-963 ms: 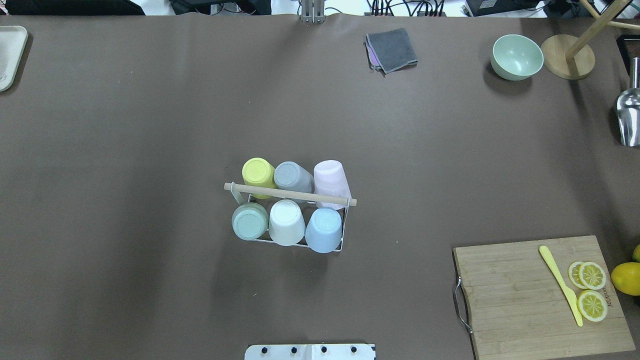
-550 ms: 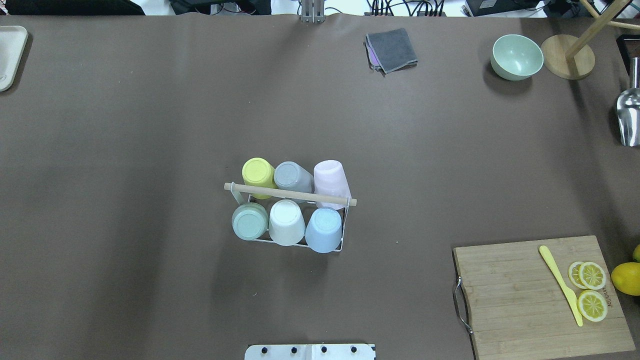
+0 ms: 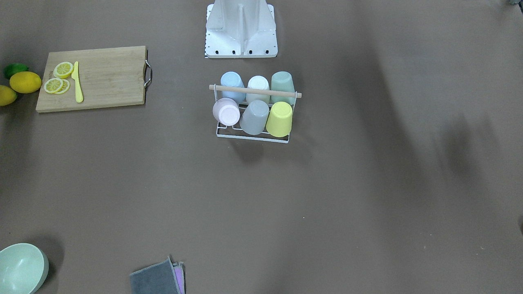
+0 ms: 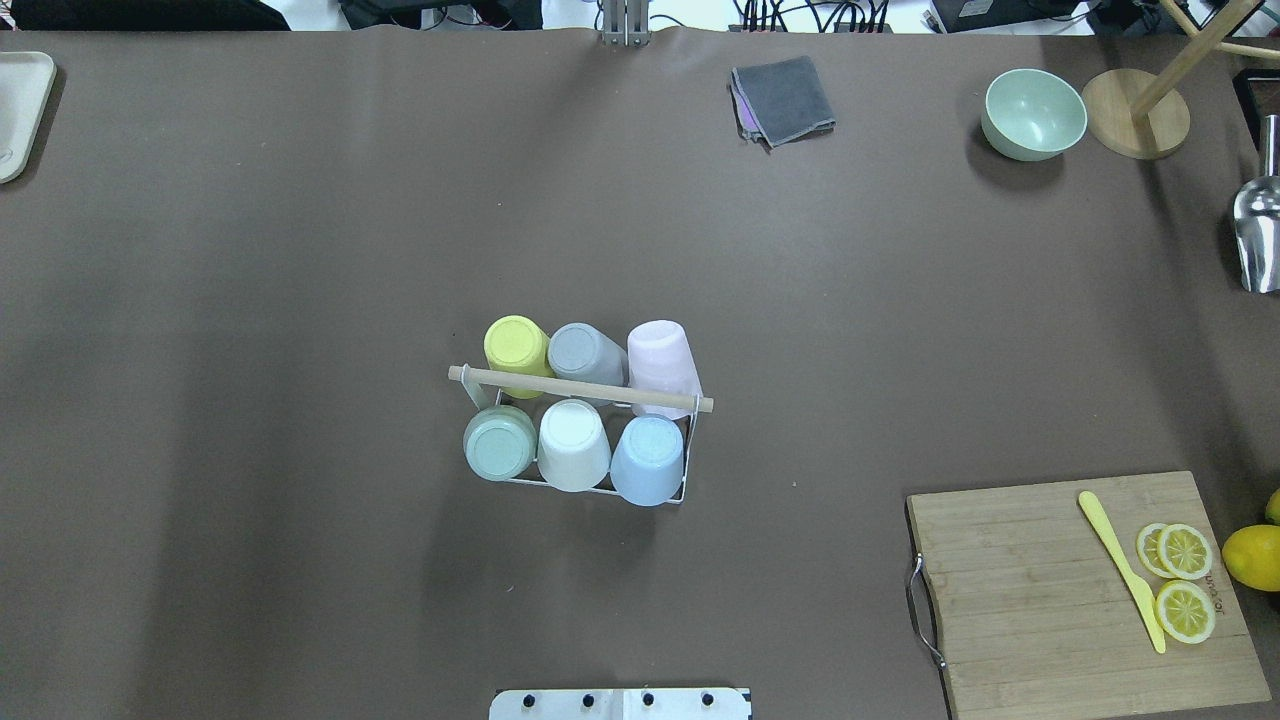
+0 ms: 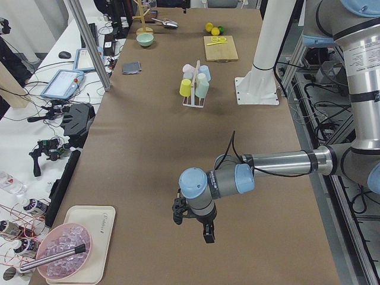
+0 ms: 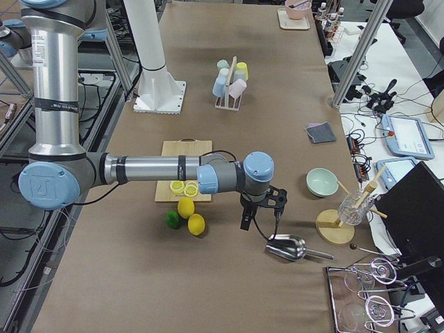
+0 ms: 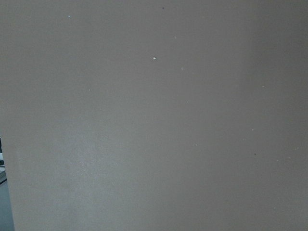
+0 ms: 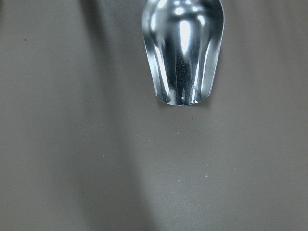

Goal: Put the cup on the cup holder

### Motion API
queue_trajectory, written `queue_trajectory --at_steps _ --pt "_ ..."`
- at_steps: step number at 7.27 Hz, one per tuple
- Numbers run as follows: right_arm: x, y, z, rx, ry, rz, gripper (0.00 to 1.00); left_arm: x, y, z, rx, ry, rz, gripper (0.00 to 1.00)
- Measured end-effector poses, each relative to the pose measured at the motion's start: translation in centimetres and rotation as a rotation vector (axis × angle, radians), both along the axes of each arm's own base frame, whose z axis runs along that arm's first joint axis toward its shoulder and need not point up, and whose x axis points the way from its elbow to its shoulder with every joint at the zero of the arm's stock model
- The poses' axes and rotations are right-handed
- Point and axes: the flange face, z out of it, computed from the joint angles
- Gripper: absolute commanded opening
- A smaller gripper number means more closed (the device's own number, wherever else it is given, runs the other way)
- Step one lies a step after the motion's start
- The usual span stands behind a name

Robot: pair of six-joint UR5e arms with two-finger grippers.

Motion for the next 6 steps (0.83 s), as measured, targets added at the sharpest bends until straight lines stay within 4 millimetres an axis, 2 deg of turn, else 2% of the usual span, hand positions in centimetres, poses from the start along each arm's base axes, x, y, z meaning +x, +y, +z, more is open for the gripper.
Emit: queue_trajectory --at_steps 3,6 --pt "0.3 0.0 -0.6 0.012 -0.015 0.004 0.99 0.4 -0.1 0.9 0.024 0.046 -0.015 0.97" --pt "0.9 0.0 -0.9 0.013 -0.043 0.012 0.99 0.7 -1.6 -0.6 0.123 0.082 -0.033 0.97"
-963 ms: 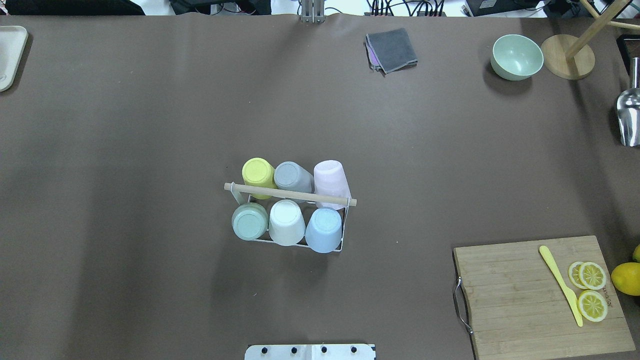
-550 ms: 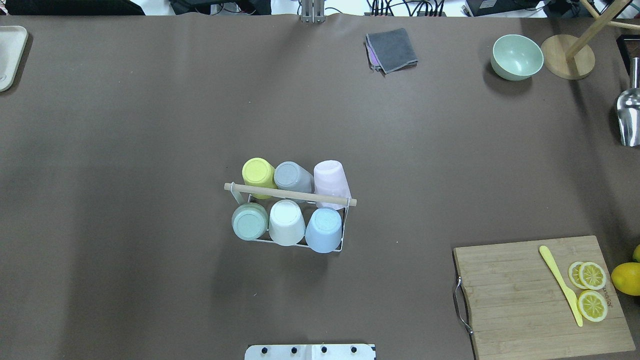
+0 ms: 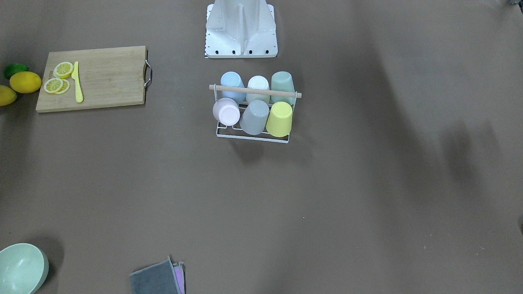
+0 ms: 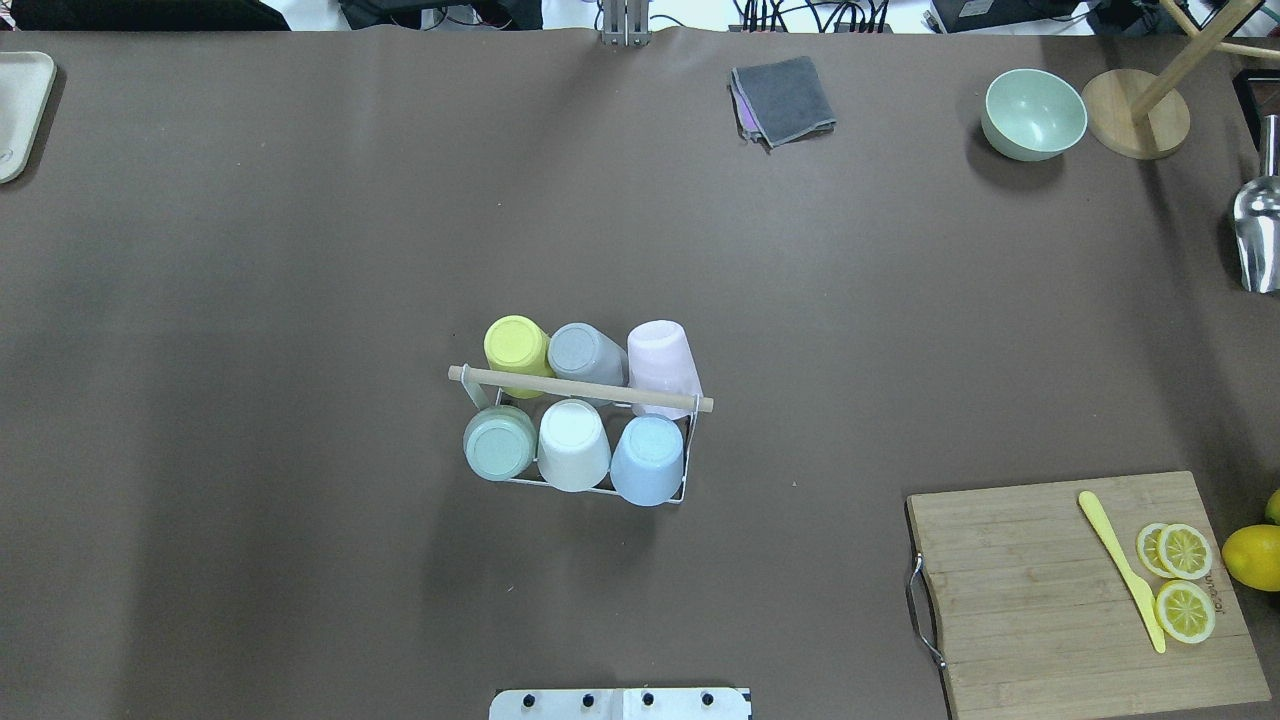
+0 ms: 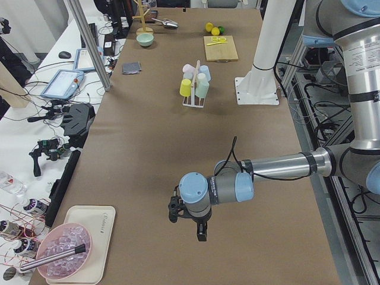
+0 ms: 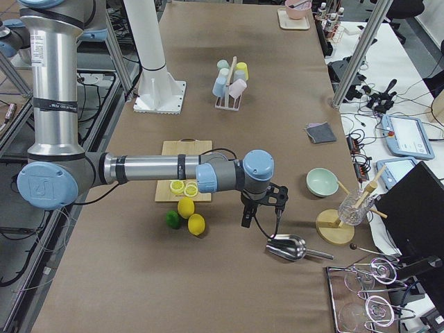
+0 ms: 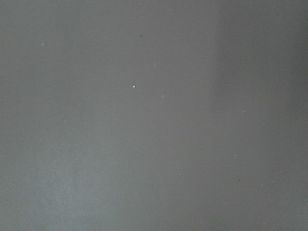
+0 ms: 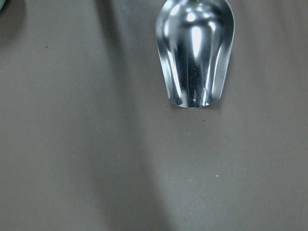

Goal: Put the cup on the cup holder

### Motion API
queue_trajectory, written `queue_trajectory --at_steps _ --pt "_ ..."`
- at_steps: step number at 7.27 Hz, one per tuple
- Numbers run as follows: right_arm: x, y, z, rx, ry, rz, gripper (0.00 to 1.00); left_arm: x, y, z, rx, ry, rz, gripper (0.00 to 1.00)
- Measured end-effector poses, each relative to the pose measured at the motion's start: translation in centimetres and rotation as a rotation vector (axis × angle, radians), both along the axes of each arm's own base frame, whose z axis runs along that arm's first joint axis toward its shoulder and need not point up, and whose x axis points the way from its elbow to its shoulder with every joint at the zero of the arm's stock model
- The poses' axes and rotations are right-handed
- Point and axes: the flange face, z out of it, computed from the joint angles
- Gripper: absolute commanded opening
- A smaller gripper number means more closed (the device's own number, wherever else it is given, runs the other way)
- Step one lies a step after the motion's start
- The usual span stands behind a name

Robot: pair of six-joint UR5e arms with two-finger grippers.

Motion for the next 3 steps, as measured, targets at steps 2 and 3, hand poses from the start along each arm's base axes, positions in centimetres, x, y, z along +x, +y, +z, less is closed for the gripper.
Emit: queue_trajectory --at_steps 2,3 --pt "0.05 0.06 0.07 -0.002 -0.002 0.001 0.99 0.26 -0.42 -0.5 0.042 0.036 -0.011 0.98" --pt "0.07 0.06 0.11 -0.003 -0.002 0.001 0.99 0.3 -0.48 -0.51 0.034 0.04 -0.025 0.97"
